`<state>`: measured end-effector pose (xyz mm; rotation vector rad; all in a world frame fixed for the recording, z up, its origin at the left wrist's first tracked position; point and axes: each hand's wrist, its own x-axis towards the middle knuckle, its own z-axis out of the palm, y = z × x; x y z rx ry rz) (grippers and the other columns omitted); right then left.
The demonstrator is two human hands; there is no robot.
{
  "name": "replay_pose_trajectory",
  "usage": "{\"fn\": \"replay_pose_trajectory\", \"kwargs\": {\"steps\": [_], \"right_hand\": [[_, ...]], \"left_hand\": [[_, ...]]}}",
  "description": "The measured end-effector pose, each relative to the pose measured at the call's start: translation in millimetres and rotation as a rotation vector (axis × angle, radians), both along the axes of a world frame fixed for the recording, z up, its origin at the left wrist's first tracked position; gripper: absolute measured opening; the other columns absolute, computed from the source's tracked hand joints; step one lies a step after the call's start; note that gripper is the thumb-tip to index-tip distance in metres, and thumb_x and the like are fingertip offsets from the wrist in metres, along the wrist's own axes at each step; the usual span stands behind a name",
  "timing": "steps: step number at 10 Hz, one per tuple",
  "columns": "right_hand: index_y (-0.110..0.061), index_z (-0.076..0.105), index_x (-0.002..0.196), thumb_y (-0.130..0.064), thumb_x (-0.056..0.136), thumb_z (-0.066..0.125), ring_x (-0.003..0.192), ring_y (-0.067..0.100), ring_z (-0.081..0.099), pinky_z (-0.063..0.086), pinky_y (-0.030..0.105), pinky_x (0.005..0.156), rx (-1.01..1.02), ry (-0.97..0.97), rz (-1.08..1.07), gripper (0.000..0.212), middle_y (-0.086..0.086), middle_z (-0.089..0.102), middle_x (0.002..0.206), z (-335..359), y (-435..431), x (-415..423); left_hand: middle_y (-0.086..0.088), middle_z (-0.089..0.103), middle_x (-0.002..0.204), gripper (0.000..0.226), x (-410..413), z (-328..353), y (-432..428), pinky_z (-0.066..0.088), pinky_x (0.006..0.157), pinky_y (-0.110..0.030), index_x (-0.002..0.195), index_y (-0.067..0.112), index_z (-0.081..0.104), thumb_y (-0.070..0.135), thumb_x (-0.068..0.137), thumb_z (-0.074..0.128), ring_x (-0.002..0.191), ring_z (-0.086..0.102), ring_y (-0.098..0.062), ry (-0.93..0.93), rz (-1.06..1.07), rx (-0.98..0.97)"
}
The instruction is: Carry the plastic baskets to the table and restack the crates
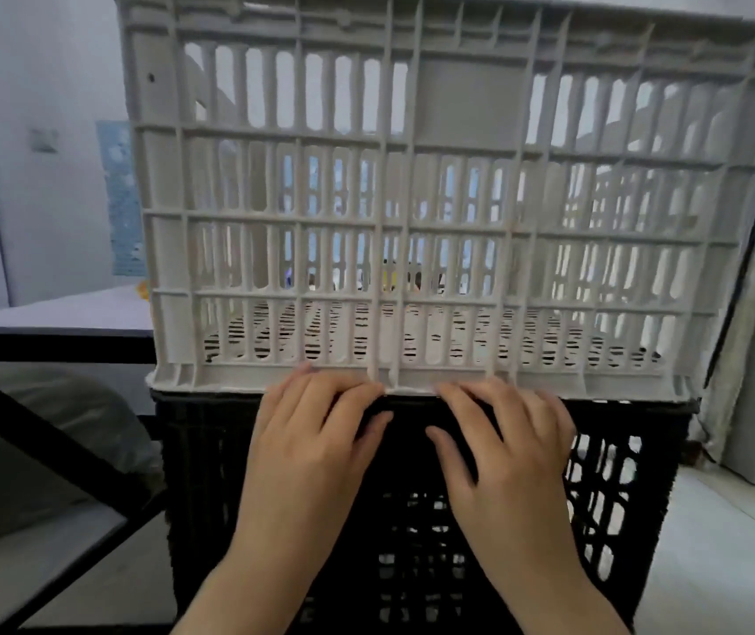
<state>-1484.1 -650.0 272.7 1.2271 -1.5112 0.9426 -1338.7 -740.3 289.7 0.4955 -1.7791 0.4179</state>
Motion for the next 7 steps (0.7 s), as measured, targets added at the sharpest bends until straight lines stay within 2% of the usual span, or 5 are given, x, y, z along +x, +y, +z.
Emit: {"fn": "replay_pose_trajectory", "kwargs": {"steps": [1, 3, 5, 6, 7], "right_hand": [[-0.015, 0.073, 0.110, -0.026, 0.086, 0.068, 0.100, 0.022, 0.048, 0.038, 0.048, 0.098, 0.020, -0.056, 0.003, 0.027, 0.003, 0.066, 0.104, 5.2, 2.7, 5.5], [-0.013, 0.073, 0.105, -0.025, 0.085, 0.061, 0.099, 0.027, 0.049, 0.039, 0.054, 0.098, 0.117, -0.192, -0.049, 0.026, 0.009, 0.066, 0.102, 21.5, 7.5, 24.6], [-0.014, 0.052, 0.117, -0.029, 0.072, 0.053, 0.100, 0.033, 0.046, 0.033, 0.055, 0.102, 0.530, -0.331, -0.134, 0.047, 0.012, 0.053, 0.111, 49.8, 22.1, 46.3], [-0.020, 0.058, 0.107, -0.029, 0.081, 0.042, 0.088, 0.028, 0.054, 0.046, 0.044, 0.082, 0.668, -0.499, -0.083, 0.032, 0.005, 0.056, 0.103, 95.2, 26.8, 45.5], [-0.021, 0.059, 0.120, -0.025, 0.092, 0.033, 0.094, 0.022, 0.062, 0.053, 0.036, 0.077, 0.772, -0.671, 0.089, 0.039, 0.000, 0.062, 0.110, 153.5, 29.1, 46.7]], "left_hand": [[-0.003, 0.066, 0.086, 0.014, 8.8, 12.0, 1.2, 0.047, 0.076, -0.027, 0.093, 0.008, 0.074, 0.020, 0.087, 0.069, 0.078, 0.060, -0.021, -0.071, -0.084, 0.053], [-0.002, 0.062, 0.082, 0.006, 13.6, 27.2, 13.8, 0.047, 0.067, -0.033, 0.089, 0.009, 0.072, 0.013, 0.086, 0.068, 0.074, 0.056, -0.021, -0.173, -0.069, 0.212], [-0.007, 0.059, 0.108, 0.036, -2.3, 49.6, 58.3, 0.036, 0.102, -0.039, 0.108, 0.011, 0.066, 0.025, 0.082, 0.046, 0.105, 0.048, -0.024, -0.352, 0.045, 0.693], [-0.003, 0.059, 0.109, 0.037, -6.2, 87.7, 54.2, 0.038, 0.093, -0.035, 0.101, 0.014, 0.067, 0.027, 0.092, 0.033, 0.103, 0.049, -0.025, -0.573, 0.057, 0.757], [0.003, 0.060, 0.088, 0.029, 1.6, 143.6, 51.3, 0.048, 0.065, -0.027, 0.091, 0.020, 0.066, 0.027, 0.091, 0.038, 0.079, 0.057, -0.016, -0.432, -0.028, 0.888]]}}
